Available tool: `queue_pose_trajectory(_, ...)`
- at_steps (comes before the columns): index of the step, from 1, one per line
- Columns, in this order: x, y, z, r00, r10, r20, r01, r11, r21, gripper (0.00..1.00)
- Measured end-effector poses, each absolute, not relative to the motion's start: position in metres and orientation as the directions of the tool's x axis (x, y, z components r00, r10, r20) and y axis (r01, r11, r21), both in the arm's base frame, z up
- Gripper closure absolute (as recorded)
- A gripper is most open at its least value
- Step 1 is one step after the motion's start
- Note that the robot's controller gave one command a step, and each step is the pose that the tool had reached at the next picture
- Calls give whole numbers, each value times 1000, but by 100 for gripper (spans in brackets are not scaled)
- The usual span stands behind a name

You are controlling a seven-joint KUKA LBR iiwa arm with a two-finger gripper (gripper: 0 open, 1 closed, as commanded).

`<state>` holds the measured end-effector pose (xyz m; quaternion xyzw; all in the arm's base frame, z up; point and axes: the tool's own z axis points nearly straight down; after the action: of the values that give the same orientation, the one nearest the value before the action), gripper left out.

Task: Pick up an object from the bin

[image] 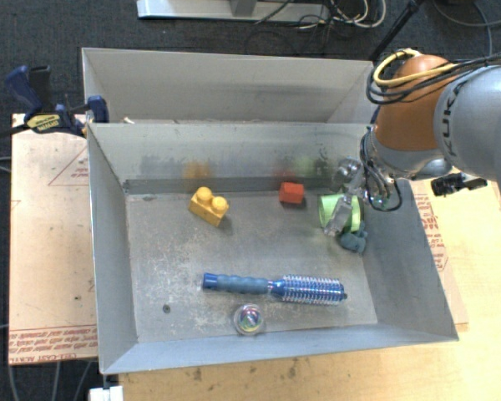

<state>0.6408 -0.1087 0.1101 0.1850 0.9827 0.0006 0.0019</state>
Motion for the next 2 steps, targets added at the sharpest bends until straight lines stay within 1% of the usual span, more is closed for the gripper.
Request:
queue_pose_trajectory(1, 632, -108, 67, -923, 385, 2, 385, 923, 0, 0)
queue_pose_trajectory(2, 632, -107, 67, -924, 383, -1, 383, 924, 0, 0)
